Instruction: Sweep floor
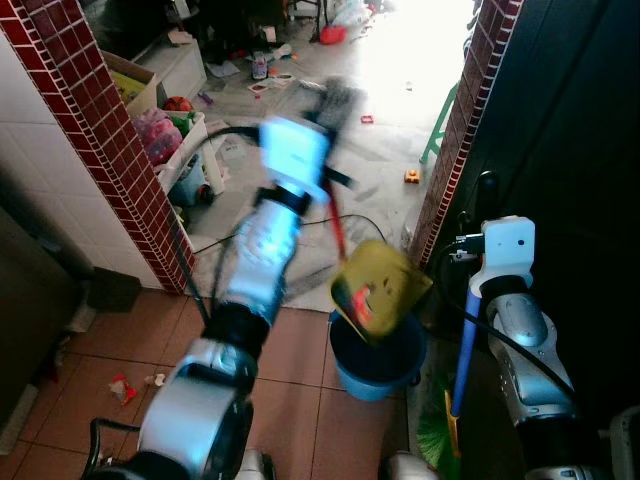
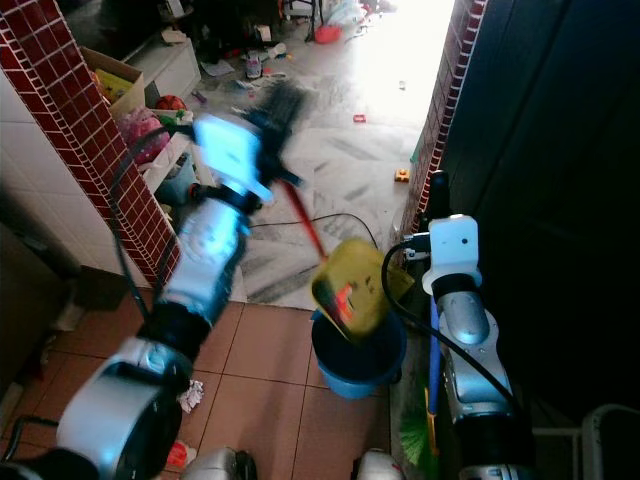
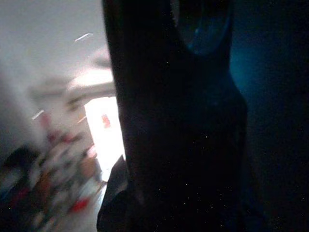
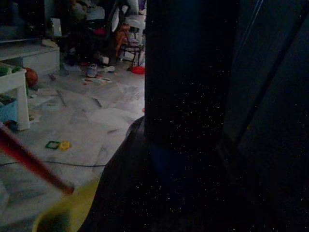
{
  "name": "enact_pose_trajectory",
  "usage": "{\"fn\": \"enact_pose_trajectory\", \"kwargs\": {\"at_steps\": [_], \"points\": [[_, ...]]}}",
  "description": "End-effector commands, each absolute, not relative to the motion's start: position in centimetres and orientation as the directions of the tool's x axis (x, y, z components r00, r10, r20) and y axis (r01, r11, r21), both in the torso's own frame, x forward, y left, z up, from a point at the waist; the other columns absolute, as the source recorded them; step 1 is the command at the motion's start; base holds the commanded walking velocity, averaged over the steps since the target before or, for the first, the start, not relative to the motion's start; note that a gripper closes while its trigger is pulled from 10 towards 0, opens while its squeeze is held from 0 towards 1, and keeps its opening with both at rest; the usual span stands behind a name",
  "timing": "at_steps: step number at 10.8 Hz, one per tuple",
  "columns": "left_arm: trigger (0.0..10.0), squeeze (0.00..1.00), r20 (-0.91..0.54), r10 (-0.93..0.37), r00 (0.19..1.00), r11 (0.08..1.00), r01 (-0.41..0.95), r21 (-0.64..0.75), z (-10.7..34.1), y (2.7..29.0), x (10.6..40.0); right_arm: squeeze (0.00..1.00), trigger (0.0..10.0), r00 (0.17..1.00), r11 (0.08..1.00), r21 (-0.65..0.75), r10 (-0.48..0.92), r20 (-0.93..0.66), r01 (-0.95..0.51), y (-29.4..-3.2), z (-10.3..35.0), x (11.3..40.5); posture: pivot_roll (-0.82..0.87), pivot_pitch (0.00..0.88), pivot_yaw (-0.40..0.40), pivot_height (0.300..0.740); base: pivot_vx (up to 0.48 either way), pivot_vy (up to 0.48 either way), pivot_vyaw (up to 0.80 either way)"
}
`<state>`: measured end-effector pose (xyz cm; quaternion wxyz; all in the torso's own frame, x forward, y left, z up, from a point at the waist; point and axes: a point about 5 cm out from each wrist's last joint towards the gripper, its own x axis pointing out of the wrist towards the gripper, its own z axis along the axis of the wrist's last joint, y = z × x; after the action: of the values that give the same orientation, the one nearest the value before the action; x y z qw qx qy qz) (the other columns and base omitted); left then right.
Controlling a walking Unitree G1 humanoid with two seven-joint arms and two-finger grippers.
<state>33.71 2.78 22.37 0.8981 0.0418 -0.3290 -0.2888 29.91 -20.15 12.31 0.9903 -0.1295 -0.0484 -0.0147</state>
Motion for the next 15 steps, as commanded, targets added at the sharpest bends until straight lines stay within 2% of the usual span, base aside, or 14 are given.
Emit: {"fn": "enact_pose_trajectory", "kwargs": {"at_steps": [1,2,3,4,8,10,12,14,15], "points": [[10.0,0.00,0.653,-0.654,0.383,0.738,0.513,0.438,25.5,0.9,31.1,0.00,10.0,0.990,0.964,-0.262,-0.003,0.142,0.040,-20.1,13.4,30.5,-0.15,0.000,0.037,0.740,0.000,0.000,0.00],[10.0,0.00,0.628,-0.700,0.341,0.698,0.511,0.501,25.5,0.0,30.0,0.00,10.0,0.990,0.964,-0.261,-0.002,0.144,0.040,-20.0,13.5,30.6,-0.14,0.000,0.036,0.740,0.000,0.000,0.00],[10.0,0.00,0.583,-0.748,0.317,0.661,0.439,0.609,25.7,-0.5,28.9,0.00,10.0,0.989,0.965,-0.261,-0.002,0.146,0.040,-20.0,13.5,30.8,-0.14,0.000,0.035,0.740,0.000,0.000,0.00],[10.0,0.00,0.557,-0.780,0.286,0.622,0.460,0.634,25.7,-0.7,28.6,0.00,10.0,0.989,0.965,-0.261,-0.001,0.146,0.040,-20.0,13.5,30.8,-0.14,0.000,0.035,0.740,0.000,0.000,0.00],[10.0,0.00,0.545,-0.725,0.421,0.674,0.595,0.438,24.6,-1.0,28.3,0.00,10.0,0.989,0.963,-0.265,0.002,0.146,0.037,-20.1,13.4,30.9,-0.14,0.000,0.034,0.740,0.000,0.000,0.00],[10.0,0.00,0.585,-0.584,0.563,0.791,0.557,0.254,25.8,0.4,30.2,0.00,10.0,0.989,0.963,-0.266,0.004,0.146,0.035,-20.0,13.4,31.0,-0.14,0.000,0.031,0.740,0.000,0.000,0.00],[10.0,0.00,0.601,-0.368,0.709,0.903,0.428,0.048,27.0,1.8,31.8,0.00,10.0,0.990,0.964,-0.264,0.014,0.143,0.025,-19.5,13.3,31.2,-0.14,0.000,0.031,0.740,0.000,0.000,0.00],[10.0,0.00,0.582,-0.302,0.755,0.923,0.384,-0.020,27.1,1.9,32.3,0.00,10.0,0.989,0.965,-0.262,0.016,0.144,0.023,-19.4,13.3,31.2,-0.14,0.000,0.032,0.740,0.000,0.000,0.00],[10.0,0.00,0.586,-0.280,0.760,0.938,0.348,-0.002,27.4,2.1,32.3,0.00,10.0,0.990,0.965,-0.263,0.014,0.142,0.024,-19.5,13.2,31.2,-0.14,0.000,0.034,0.740,0.000,0.000,0.00]]}}
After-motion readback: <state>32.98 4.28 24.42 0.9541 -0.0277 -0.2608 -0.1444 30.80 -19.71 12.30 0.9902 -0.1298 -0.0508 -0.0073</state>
